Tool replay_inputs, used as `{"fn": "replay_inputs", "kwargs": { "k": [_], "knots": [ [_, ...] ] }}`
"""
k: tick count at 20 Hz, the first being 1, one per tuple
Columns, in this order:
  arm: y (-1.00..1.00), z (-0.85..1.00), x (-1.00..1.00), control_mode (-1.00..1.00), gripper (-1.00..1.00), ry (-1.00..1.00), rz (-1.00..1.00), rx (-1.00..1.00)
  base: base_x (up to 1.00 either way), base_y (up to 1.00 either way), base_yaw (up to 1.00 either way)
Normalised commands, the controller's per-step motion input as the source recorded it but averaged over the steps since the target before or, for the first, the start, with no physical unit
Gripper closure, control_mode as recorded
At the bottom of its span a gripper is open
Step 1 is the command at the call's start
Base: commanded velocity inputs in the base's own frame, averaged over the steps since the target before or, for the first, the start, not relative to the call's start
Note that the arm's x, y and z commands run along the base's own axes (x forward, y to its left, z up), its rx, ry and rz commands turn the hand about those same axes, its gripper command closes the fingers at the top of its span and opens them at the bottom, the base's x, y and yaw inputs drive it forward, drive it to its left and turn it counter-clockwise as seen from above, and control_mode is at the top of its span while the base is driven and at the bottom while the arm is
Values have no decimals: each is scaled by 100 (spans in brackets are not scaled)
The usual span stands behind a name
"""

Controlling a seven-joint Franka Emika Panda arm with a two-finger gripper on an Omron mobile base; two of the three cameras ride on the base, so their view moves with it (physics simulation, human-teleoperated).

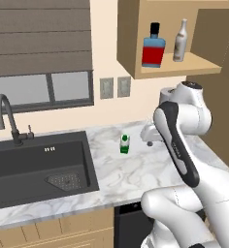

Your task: Sort all alcoholic drinks to one cabinet, and non-alcoholic drinks to the other.

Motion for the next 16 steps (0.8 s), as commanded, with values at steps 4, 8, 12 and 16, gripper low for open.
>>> {"fn": "replay_inputs", "kwargs": {
  "k": [4,8,12,16],
  "knots": [
    [38,-40,66,-100,-100,-16,1,0,0,0,0],
    [26,-33,70,-100,-100,-3,0,0,0,0,0],
    [8,-18,59,-100,-100,1,-9,0,0,0,0],
    [6,-15,58,-100,-100,3,-12,0,0,0,0]
  ]
}}
